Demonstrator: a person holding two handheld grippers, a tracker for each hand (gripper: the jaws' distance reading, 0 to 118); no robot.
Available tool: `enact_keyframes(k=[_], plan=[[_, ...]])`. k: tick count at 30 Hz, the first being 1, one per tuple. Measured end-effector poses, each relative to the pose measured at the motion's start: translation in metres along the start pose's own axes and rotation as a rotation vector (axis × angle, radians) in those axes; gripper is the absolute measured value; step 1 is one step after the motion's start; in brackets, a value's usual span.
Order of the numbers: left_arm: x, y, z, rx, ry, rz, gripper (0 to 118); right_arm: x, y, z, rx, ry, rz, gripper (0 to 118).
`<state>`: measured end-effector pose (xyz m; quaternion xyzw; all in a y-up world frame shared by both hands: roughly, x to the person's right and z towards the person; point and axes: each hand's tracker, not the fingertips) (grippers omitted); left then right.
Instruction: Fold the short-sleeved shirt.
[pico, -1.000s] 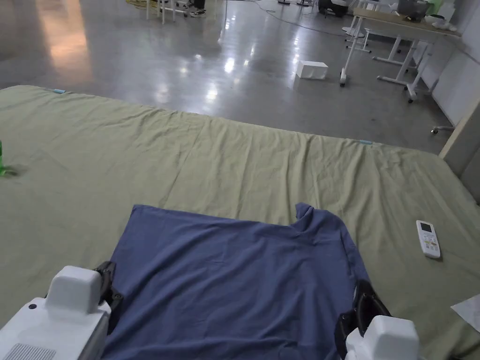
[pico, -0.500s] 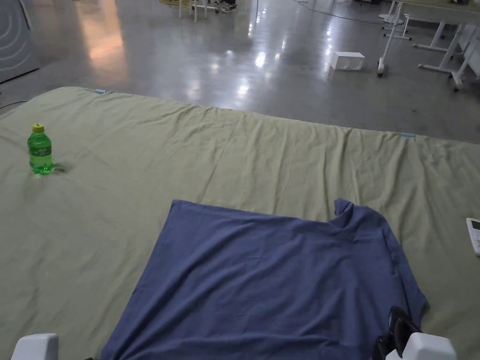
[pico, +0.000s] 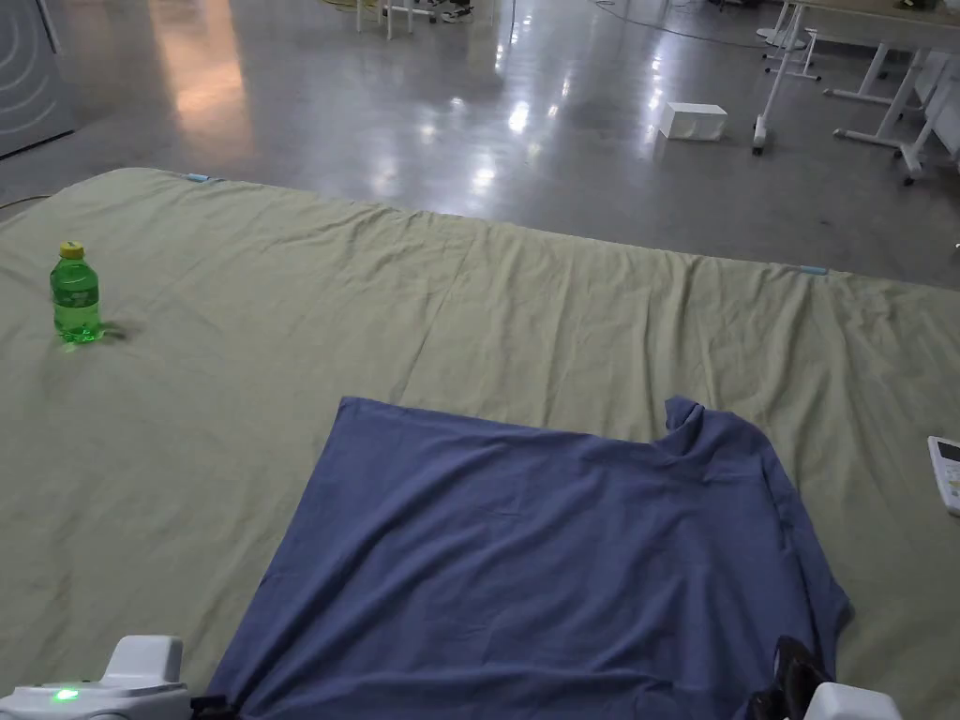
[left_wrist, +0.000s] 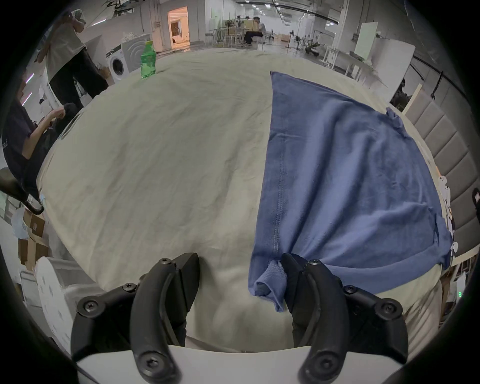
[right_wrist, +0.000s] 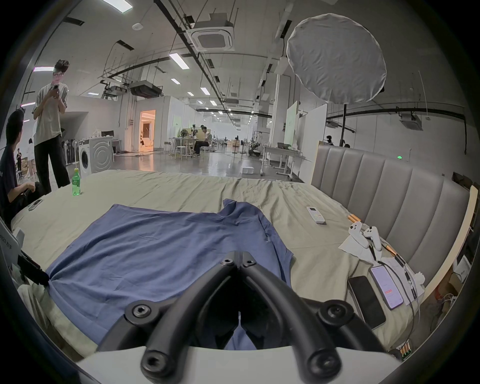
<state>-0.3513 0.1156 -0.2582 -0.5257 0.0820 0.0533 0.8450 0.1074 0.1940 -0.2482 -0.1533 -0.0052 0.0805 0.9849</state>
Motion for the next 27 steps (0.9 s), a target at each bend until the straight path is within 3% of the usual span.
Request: enact_keyframes(k=[3, 4, 6, 7, 9, 12, 16, 17, 20, 23, 27], plan=[[0.011, 0.0, 0.003, -0.004, -0.002, -0.058, 53, 0.004, -0.003, 0.001, -0.011, -0.002, -0.004, 0], [0.014, 0.001, 0.004, -0.005, -0.006, -0.073, 45, 0.005, -0.004, 0.001, -0.014, -0.003, -0.005, 0], [0.023, 0.001, 0.009, -0.01, -0.038, -0.12, 16, 0.009, -0.005, 0.002, -0.023, -0.012, 0.0, 0], [0.026, 0.002, 0.01, -0.012, -0.032, -0.125, 12, 0.011, -0.005, 0.002, -0.025, -0.015, -0.001, 0], [0.026, 0.002, 0.009, -0.014, -0.005, -0.19, 8, 0.02, -0.004, 0.005, -0.036, -0.023, -0.01, 0], [0.016, 0.001, 0.017, 0.007, -0.03, -0.142, 7, 0.042, 0.002, 0.01, -0.071, -0.047, -0.025, 0], [0.014, -0.004, 0.031, 0.035, -0.046, -0.124, 7, 0.08, 0.002, 0.01, -0.249, -0.022, -0.055, 3], [0.013, -0.006, 0.032, 0.039, -0.053, -0.123, 7, 0.09, -0.005, 0.008, -0.35, -0.001, -0.114, 16], [0.012, -0.008, 0.034, 0.049, -0.057, -0.116, 7, 0.117, -0.034, -0.002, -0.548, 0.021, -0.109, 71], [0.023, -0.008, 0.043, 0.055, -0.052, -0.119, 7, 0.125, -0.055, -0.001, -0.612, 0.03, -0.163, 82], [0.025, -0.008, 0.042, 0.056, -0.042, -0.124, 7, 0.119, -0.073, -0.003, -0.715, -0.03, -0.151, 93]])
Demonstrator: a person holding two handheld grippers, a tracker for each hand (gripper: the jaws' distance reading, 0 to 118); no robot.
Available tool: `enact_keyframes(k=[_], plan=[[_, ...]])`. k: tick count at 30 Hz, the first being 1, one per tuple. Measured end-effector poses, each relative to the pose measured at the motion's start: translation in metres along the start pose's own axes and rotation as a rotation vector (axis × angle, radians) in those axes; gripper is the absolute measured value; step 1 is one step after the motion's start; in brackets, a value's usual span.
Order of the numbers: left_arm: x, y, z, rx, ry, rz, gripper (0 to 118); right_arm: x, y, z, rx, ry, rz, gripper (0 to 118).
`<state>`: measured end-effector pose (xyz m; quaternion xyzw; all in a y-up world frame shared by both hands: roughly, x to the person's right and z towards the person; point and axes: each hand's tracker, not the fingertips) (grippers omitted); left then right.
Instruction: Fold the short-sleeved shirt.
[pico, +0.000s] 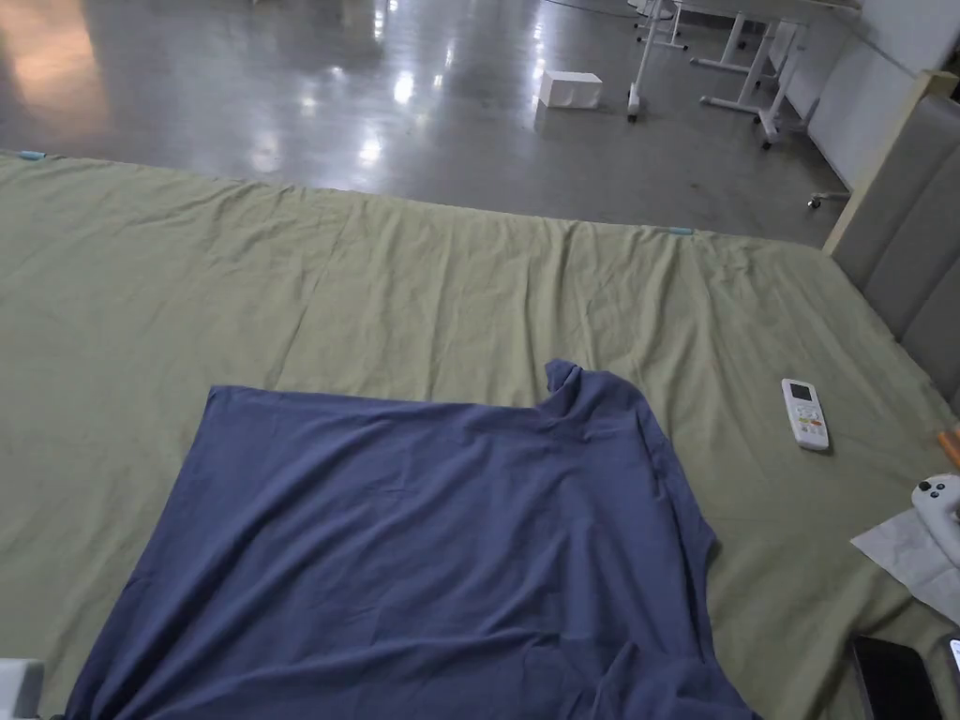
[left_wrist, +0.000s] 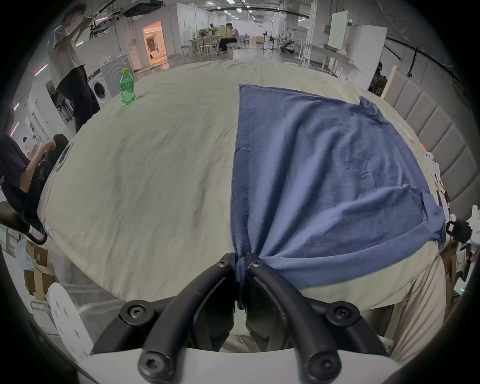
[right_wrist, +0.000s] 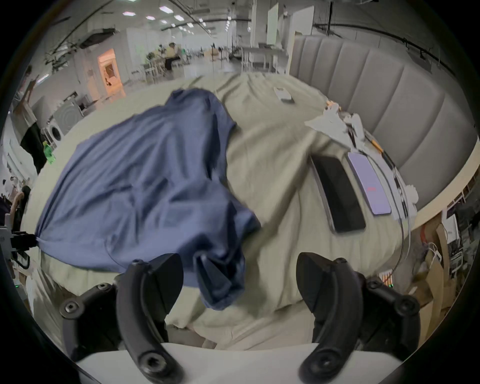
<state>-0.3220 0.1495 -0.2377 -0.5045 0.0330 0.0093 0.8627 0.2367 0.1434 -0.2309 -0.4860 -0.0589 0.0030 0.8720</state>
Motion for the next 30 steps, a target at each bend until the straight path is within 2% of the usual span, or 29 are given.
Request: enact_keyframes(k=[3, 4, 5, 6, 7, 8, 9, 11, 12, 14, 17, 24, 30], plan=[[-0.002, -0.001, -0.003, -0.003, 0.001, -0.001, 7, -0.001, -0.008, -0.02, -0.04, 0.039, -0.021, 91], [-0.002, -0.001, -0.004, -0.005, 0.0, 0.001, 7, -0.004, -0.01, -0.029, -0.047, 0.035, -0.009, 84], [-0.002, -0.002, -0.004, -0.006, -0.001, 0.004, 7, -0.007, -0.012, -0.035, -0.068, 0.04, 0.004, 64], [-0.004, -0.002, -0.005, -0.007, -0.003, 0.007, 7, -0.009, -0.014, -0.037, -0.068, 0.104, 0.004, 49], [-0.005, -0.002, -0.006, -0.006, -0.003, 0.007, 7, -0.012, -0.014, -0.038, -0.053, 0.109, 0.0, 42], [-0.004, -0.003, -0.006, -0.004, -0.002, 0.009, 7, -0.019, -0.01, -0.028, -0.044, 0.051, 0.029, 40], [-0.004, -0.003, -0.006, -0.004, -0.002, 0.011, 7, -0.025, -0.006, -0.017, -0.043, 0.062, 0.039, 35], [-0.004, -0.003, -0.007, 0.004, -0.001, 0.017, 7, -0.026, -0.003, -0.01, -0.034, 0.074, 0.043, 12], [-0.004, -0.004, -0.007, 0.009, -0.001, 0.021, 7, -0.026, -0.003, -0.011, -0.032, 0.072, 0.045, 12], [-0.004, -0.004, -0.005, 0.02, -0.003, 0.022, 7, -0.028, -0.002, -0.005, -0.012, 0.051, 0.099, 9], [-0.005, -0.004, 0.002, 0.055, -0.011, 0.029, 7, -0.029, 0.001, 0.008, 0.016, 0.057, 0.107, 8], [-0.013, 0.015, 0.02, 0.185, -0.042, 0.085, 7, -0.024, 0.023, 0.02, 0.106, 0.09, 0.053, 8], [-0.014, 0.074, 0.014, 0.25, -0.042, 0.083, 7, -0.031, 0.085, 0.019, 0.166, 0.089, 0.043, 8]])
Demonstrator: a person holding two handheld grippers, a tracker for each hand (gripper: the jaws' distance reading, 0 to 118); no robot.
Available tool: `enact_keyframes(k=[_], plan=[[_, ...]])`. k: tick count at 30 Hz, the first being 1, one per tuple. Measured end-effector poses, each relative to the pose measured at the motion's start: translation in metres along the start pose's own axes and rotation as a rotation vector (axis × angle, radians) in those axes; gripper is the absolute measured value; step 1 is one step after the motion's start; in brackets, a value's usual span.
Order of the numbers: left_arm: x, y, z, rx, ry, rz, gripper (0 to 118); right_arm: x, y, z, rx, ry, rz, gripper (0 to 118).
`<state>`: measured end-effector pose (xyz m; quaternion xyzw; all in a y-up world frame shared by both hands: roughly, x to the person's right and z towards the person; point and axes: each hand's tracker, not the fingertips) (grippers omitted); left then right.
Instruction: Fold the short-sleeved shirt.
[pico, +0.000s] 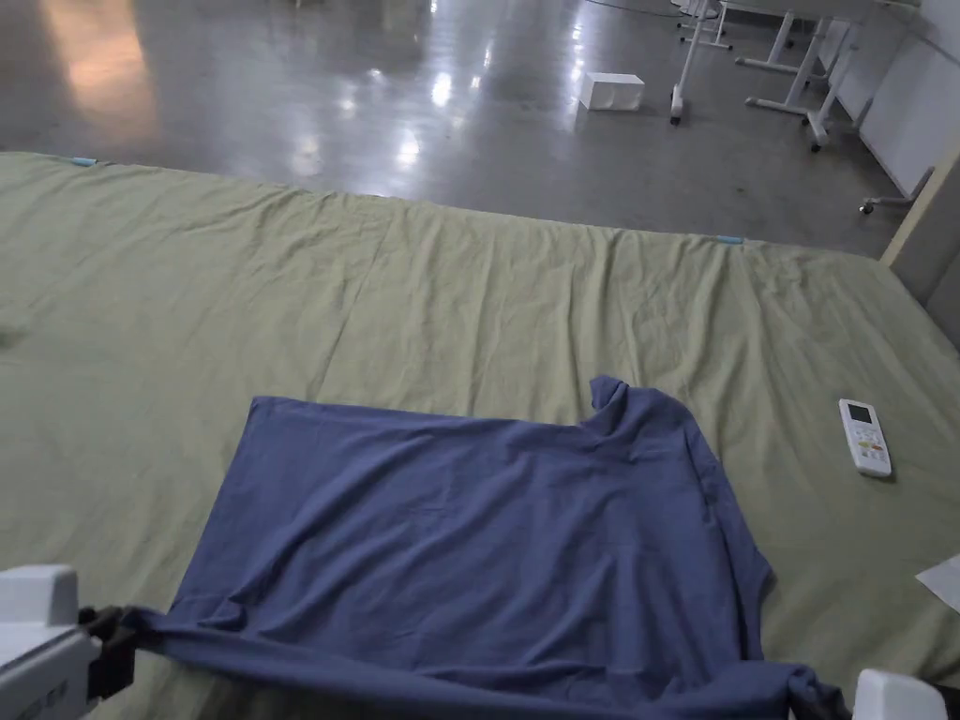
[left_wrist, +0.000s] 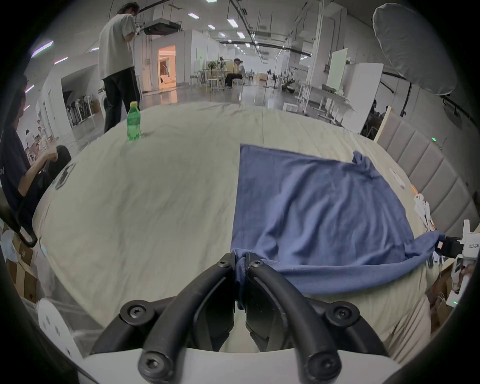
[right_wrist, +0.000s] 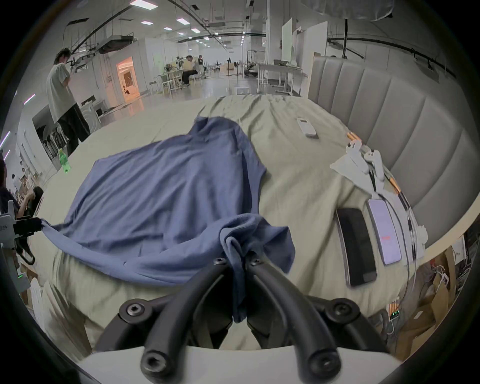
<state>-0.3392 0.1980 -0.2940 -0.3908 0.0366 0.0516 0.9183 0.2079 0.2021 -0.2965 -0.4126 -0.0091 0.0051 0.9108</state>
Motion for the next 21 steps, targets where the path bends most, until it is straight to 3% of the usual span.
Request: enact_keyframes(k=[5, 14, 21], plan=[[0.006, 0.045, -0.043, -0.003, 0.019, -0.016, 7, 0.001, 0.044, -0.045, 0.035, -0.004, -0.009, 8], [0.015, 0.082, -0.125, -0.103, 0.067, -0.062, 7, -0.006, 0.096, -0.14, -0.043, -0.008, -0.009, 8], [0.02, 0.079, -0.165, -0.187, 0.083, -0.108, 7, -0.012, 0.097, -0.183, -0.126, -0.025, 0.065, 9]])
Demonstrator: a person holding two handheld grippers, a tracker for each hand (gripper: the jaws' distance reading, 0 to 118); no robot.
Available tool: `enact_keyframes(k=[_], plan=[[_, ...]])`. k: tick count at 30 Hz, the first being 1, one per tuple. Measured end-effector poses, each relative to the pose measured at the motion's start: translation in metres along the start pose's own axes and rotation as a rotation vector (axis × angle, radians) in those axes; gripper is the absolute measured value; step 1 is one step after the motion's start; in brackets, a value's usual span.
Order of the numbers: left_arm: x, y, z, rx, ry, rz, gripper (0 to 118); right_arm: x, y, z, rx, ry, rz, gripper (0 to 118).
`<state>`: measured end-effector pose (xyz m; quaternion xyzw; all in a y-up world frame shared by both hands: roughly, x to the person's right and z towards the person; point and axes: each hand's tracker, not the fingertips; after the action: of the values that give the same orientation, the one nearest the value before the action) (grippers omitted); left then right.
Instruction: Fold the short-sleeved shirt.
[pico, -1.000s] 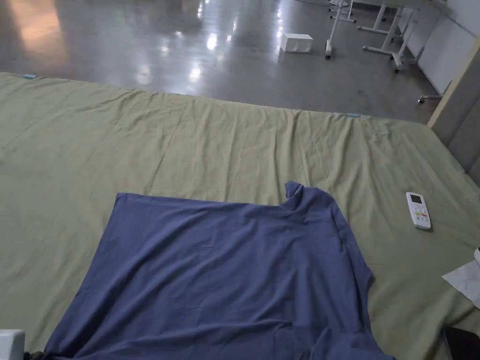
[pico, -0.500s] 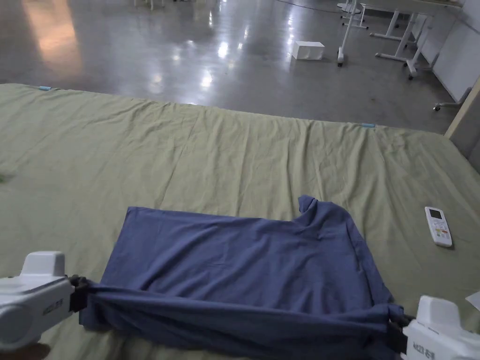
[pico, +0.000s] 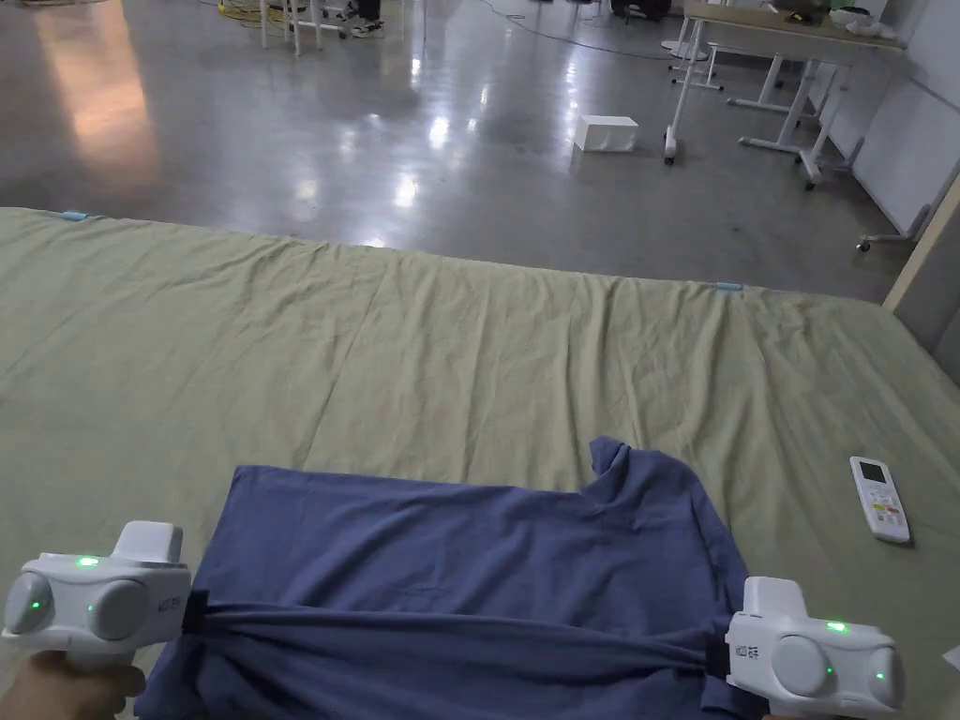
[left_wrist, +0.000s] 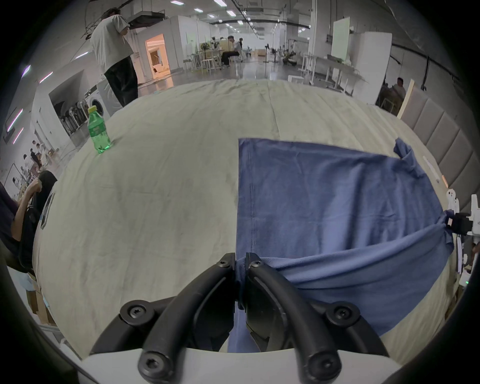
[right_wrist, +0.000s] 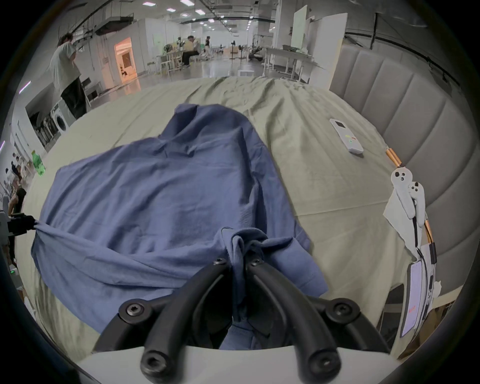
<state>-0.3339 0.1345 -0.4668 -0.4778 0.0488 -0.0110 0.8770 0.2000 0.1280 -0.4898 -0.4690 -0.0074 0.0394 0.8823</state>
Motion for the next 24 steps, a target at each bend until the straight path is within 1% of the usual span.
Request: enact_keyframes(k=[1, 2, 3, 4, 5, 6, 7, 8, 9, 10, 13, 16, 17, 18, 19, 20, 21, 22, 23, 24], plan=[[0.001, -0.002, -0.002, 0.004, 0.0, 0.0, 7, 0.0, -0.001, -0.002, -0.002, -0.002, 0.008, 11], [0.003, -0.004, -0.004, 0.005, 0.001, -0.005, 8, -0.002, -0.003, 0.003, 0.001, -0.005, 0.019, 18], [0.003, -0.006, -0.002, 0.007, 0.001, -0.005, 14, -0.003, -0.004, 0.005, 0.009, -0.01, 0.022, 30], [0.002, -0.007, 0.001, 0.011, 0.001, -0.003, 23, -0.003, -0.005, 0.009, 0.02, -0.016, 0.028, 44], [0.002, -0.007, 0.006, 0.026, 0.005, 0.008, 40, -0.003, -0.006, 0.016, 0.055, -0.025, 0.037, 57], [0.001, -0.007, 0.013, 0.058, 0.001, 0.025, 44, -0.006, -0.006, 0.029, 0.086, -0.031, 0.041, 63], [0.0, -0.007, 0.021, 0.082, -0.02, 0.03, 49, -0.007, -0.007, 0.037, 0.129, -0.032, 0.04, 65], [0.001, -0.006, 0.031, 0.116, -0.036, 0.043, 49, -0.009, -0.009, 0.049, 0.191, -0.031, 0.04, 65], [0.002, -0.006, 0.042, 0.158, -0.046, 0.045, 60, -0.012, -0.011, 0.062, 0.251, -0.021, 0.043, 68], [0.004, -0.008, 0.054, 0.206, -0.055, 0.042, 66, -0.015, -0.011, 0.069, 0.309, -0.004, 0.043, 68], [0.015, -0.015, 0.095, 0.376, -0.06, 0.041, 66, -0.033, -0.023, 0.112, 0.498, -0.005, 0.029, 70], [0.03, -0.032, 0.136, 0.558, -0.055, 0.057, 66, -0.056, -0.04, 0.155, 0.684, 0.007, 0.034, 69], [0.035, -0.039, 0.148, 0.607, -0.047, 0.054, 65, -0.063, -0.048, 0.167, 0.733, 0.001, 0.031, 67], [0.041, -0.047, 0.161, 0.656, -0.027, 0.053, 64, -0.068, -0.056, 0.162, 0.798, -0.013, 0.046, 63], [0.041, -0.053, 0.164, 0.693, -0.017, 0.048, 60, -0.074, -0.063, 0.172, 0.845, -0.016, 0.056, 57], [0.045, -0.06, 0.174, 0.736, -0.008, 0.039, 49, -0.081, -0.07, 0.184, 0.9, -0.026, 0.081, 44], [0.049, -0.068, 0.186, 0.774, 0.014, 0.045, 40, -0.087, -0.074, 0.197, 0.944, -0.034, 0.088, 35], [0.052, -0.073, 0.194, 0.802, 0.037, 0.049, 30, -0.092, -0.079, 0.204, 0.939, -0.029, 0.062, 25], [0.054, -0.077, 0.2, 0.829, 0.043, 0.044, 20, -0.096, -0.084, 0.213, 0.974, -0.035, 0.064, 17], [0.056, -0.082, 0.208, 0.849, 0.056, 0.042, 16, -0.099, -0.089, 0.22, 0.993, -0.023, 0.057, 11]])
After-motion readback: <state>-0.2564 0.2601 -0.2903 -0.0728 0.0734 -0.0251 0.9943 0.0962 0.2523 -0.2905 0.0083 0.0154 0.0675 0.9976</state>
